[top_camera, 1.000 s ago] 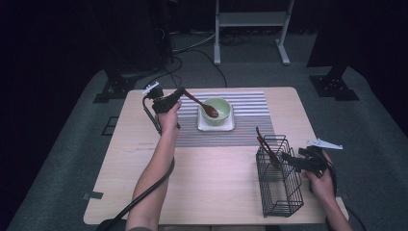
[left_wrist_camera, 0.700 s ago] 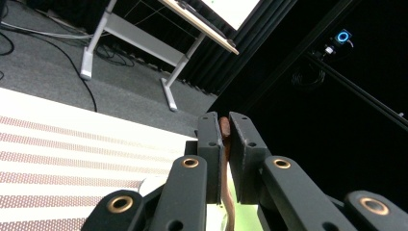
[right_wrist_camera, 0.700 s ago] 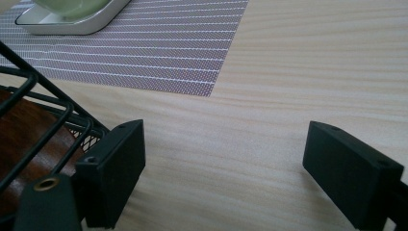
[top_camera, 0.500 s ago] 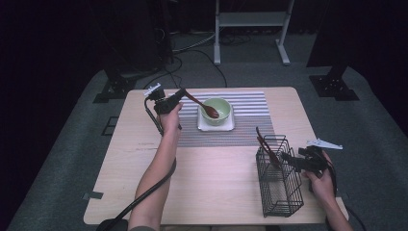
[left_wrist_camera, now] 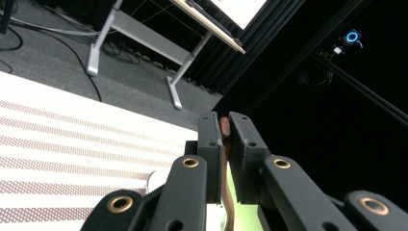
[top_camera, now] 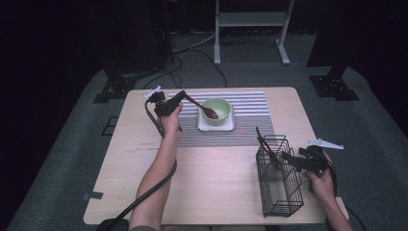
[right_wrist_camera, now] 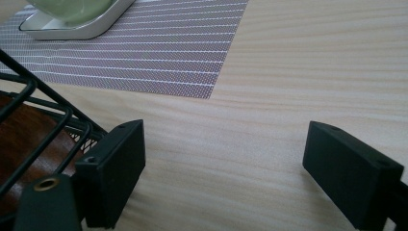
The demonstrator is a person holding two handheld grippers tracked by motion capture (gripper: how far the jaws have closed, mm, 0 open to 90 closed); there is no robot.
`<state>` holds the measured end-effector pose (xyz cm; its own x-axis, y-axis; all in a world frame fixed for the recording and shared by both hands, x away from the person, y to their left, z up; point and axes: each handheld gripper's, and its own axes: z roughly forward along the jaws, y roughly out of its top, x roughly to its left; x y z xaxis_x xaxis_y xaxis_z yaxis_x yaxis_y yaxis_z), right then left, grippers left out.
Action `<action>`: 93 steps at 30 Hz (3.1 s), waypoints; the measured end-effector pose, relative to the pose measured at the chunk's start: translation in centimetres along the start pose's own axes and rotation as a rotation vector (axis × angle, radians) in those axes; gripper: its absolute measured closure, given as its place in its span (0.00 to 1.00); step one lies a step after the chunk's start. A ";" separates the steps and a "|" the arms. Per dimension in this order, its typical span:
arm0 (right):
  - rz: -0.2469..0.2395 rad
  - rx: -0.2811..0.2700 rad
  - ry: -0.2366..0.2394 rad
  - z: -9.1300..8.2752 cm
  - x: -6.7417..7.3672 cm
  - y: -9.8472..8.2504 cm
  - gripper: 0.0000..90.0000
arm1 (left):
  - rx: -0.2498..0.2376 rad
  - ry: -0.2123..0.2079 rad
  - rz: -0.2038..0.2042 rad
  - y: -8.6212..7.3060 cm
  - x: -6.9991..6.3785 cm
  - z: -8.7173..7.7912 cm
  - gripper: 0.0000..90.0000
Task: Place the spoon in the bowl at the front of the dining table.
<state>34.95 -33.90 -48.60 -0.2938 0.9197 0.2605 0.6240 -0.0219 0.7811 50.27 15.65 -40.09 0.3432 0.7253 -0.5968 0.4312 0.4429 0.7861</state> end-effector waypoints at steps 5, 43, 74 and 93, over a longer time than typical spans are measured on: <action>0.003 -0.005 0.000 0.0 0.0 0.0 0.15 | 0.011 -0.005 0.001 -0.5 0.0 0.4 0.93; 0.003 0.001 -0.013 0.0 0.1 0.0 0.15 | 0.087 -0.022 0.028 -1.9 0.5 1.2 0.76; 0.005 0.003 -0.015 0.0 0.1 0.0 0.15 | 0.151 0.013 0.116 -2.2 0.7 0.0 0.31; 0.006 0.004 -0.017 0.1 0.1 0.0 0.15 | 0.191 0.020 0.150 -2.5 1.1 -1.5 0.15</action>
<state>34.97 -33.76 -48.61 -0.2780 0.9260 0.2553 0.6283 -0.0257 0.7775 48.25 16.12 -42.47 0.3997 0.7863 -0.4711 0.5271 0.2234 0.8199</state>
